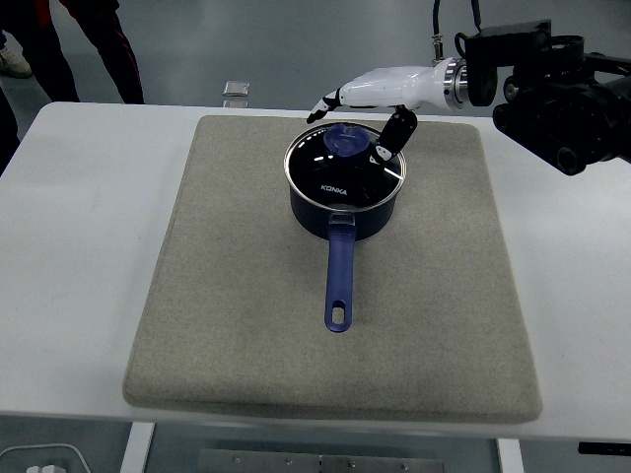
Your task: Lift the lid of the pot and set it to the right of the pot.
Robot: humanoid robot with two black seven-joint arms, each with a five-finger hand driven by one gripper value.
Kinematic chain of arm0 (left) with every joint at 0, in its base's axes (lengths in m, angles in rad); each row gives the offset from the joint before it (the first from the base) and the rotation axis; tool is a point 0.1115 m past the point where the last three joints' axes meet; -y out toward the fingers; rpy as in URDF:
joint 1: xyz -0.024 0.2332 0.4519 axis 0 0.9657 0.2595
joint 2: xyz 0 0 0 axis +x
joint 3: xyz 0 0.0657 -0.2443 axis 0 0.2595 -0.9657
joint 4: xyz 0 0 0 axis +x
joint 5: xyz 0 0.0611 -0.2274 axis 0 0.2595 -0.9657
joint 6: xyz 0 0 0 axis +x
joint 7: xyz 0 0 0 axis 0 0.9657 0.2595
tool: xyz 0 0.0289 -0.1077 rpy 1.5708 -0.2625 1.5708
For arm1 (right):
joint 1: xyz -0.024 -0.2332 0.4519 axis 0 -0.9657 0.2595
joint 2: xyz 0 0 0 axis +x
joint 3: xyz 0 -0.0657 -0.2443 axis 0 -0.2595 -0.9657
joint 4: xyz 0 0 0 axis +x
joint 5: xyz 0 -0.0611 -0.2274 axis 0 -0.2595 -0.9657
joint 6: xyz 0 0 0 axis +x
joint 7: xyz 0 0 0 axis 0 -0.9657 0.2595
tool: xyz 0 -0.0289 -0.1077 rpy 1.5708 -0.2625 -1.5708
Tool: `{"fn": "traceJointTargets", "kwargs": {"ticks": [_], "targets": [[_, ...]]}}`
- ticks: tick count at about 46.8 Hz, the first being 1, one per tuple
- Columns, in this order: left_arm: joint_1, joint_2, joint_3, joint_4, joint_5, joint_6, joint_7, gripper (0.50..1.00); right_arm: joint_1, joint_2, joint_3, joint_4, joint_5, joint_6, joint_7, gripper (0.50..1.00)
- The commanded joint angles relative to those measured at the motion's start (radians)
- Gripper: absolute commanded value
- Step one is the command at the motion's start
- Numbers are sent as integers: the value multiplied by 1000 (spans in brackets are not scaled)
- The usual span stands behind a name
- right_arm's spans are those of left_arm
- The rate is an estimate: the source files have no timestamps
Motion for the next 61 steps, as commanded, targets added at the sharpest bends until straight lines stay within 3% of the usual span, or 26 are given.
{"fn": "traceJointTargets", "kwargs": {"ticks": [1, 10, 13, 16, 26, 35, 61], "targets": [[0, 0, 0, 0, 0, 0, 0, 1000, 0, 0, 0, 1, 0, 2, 0, 842], [0, 0, 0, 0, 0, 0, 0, 1000, 2, 0, 1, 1, 3, 10, 0, 827], [0, 0, 0, 0, 0, 0, 0, 1000, 2, 0, 0, 1, 3, 13, 0, 770], [0, 0, 0, 0, 0, 0, 0, 1000, 2, 0, 0, 4, 3, 15, 0, 750], [0, 0, 0, 0, 0, 0, 0, 1000, 2, -2, -3, 8, 1, 27, 0, 500], [0, 0, 0, 0, 0, 0, 0, 1000, 3, 0, -14, 7, -23, 71, 0, 500], [0, 0, 0, 0, 0, 0, 0, 1000, 14, -3, -17, 7, -32, 73, 0, 500]]}}
